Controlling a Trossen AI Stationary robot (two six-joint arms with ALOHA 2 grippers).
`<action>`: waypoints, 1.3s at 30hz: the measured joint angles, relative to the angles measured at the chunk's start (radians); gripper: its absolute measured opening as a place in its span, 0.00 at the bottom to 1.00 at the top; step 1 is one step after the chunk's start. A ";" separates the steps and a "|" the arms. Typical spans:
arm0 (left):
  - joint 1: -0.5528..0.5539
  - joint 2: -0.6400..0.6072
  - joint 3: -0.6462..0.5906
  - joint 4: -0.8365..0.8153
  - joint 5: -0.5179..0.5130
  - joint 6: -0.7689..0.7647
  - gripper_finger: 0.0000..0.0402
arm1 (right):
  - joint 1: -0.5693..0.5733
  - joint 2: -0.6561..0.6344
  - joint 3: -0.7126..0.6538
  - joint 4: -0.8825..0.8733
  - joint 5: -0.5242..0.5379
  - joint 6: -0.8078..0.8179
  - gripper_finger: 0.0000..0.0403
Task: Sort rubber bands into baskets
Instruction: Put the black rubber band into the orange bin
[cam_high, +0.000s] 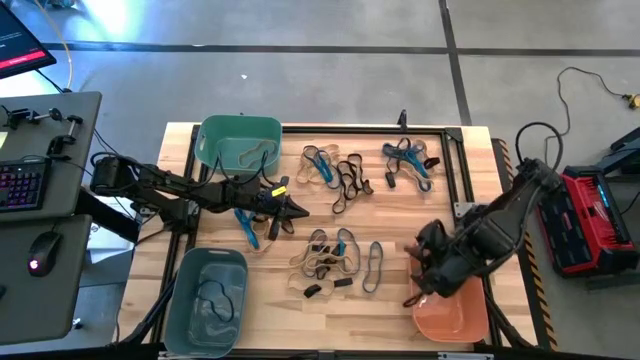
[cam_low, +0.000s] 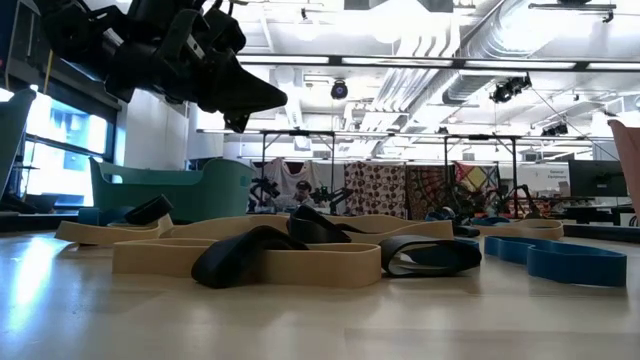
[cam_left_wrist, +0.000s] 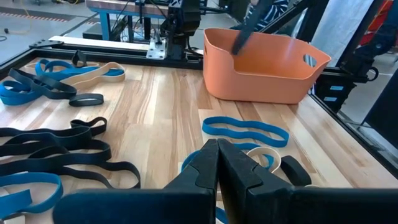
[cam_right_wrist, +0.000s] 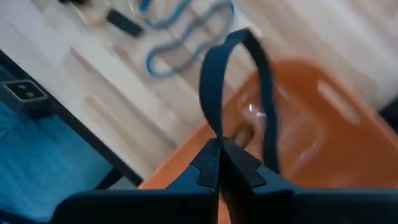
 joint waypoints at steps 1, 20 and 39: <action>0.000 0.000 0.000 0.000 0.000 0.001 0.00 | 0.013 0.000 -0.008 0.000 -0.021 0.033 0.00; 0.000 0.000 0.000 0.000 0.000 -0.001 0.00 | 0.101 0.001 -0.360 0.238 -0.197 0.225 0.00; 0.000 0.000 0.000 0.000 0.000 -0.001 0.00 | 0.100 0.001 -0.544 0.652 -0.289 0.187 0.19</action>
